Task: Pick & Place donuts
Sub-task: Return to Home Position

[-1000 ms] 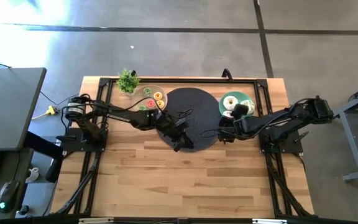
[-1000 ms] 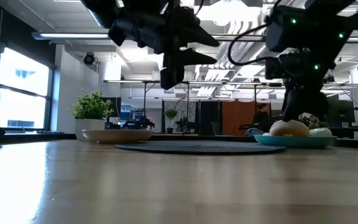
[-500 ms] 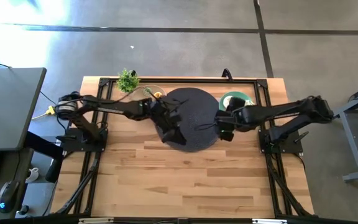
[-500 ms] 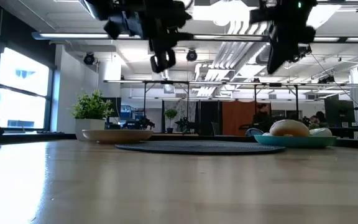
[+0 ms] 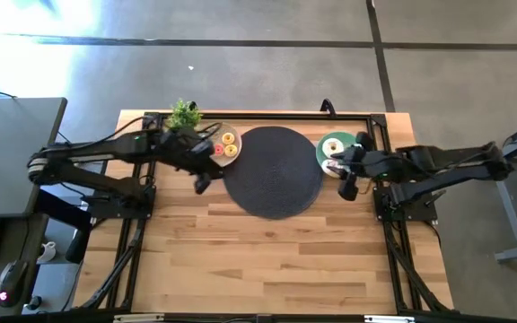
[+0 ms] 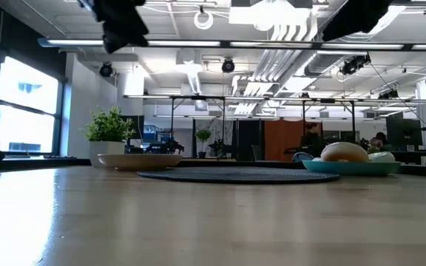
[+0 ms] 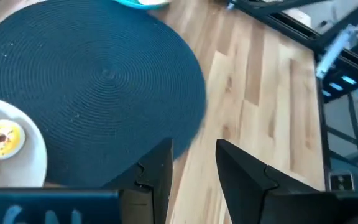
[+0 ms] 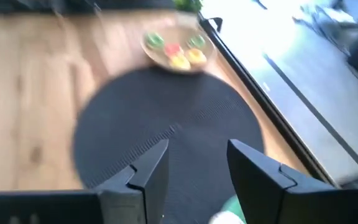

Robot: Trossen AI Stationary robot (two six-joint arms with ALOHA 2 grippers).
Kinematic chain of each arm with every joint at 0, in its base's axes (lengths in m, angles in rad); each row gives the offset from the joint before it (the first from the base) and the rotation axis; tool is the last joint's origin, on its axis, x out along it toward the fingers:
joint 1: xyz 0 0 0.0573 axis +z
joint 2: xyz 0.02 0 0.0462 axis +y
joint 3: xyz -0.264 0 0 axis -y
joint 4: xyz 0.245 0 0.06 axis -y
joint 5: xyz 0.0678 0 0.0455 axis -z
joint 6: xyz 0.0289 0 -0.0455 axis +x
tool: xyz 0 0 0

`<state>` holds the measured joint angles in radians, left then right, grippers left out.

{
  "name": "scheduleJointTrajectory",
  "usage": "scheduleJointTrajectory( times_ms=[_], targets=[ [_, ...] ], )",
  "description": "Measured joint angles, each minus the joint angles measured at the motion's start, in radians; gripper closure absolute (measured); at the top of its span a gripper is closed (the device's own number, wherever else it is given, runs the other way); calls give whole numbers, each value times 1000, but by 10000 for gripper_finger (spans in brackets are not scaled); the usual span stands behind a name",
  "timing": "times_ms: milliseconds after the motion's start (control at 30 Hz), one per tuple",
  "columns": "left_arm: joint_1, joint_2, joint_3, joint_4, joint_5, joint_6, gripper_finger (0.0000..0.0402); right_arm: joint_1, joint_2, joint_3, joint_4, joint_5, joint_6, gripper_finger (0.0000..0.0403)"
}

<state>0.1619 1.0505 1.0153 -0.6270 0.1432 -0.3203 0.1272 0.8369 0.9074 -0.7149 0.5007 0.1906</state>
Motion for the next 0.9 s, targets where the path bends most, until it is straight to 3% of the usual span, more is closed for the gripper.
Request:
scheduleJointTrajectory(
  times_ms=[233,367,500,700,900],
  targets=[
    [2,-309,-190,-1,-16,4,280,0,-242,-215,230,-83,-43,242],
    [2,-491,-320,66,-9,-48,280,-3,-355,-305,329,-31,-89,243],
    [2,-637,-476,194,25,-14,280,-3,-436,-411,421,-83,-160,241],
    [2,-809,-662,371,38,-20,280,-3,-522,-548,511,-87,-148,242],
    [2,-918,-741,398,6,0,280,-3,-592,-624,558,-83,-148,240]
  ],
)
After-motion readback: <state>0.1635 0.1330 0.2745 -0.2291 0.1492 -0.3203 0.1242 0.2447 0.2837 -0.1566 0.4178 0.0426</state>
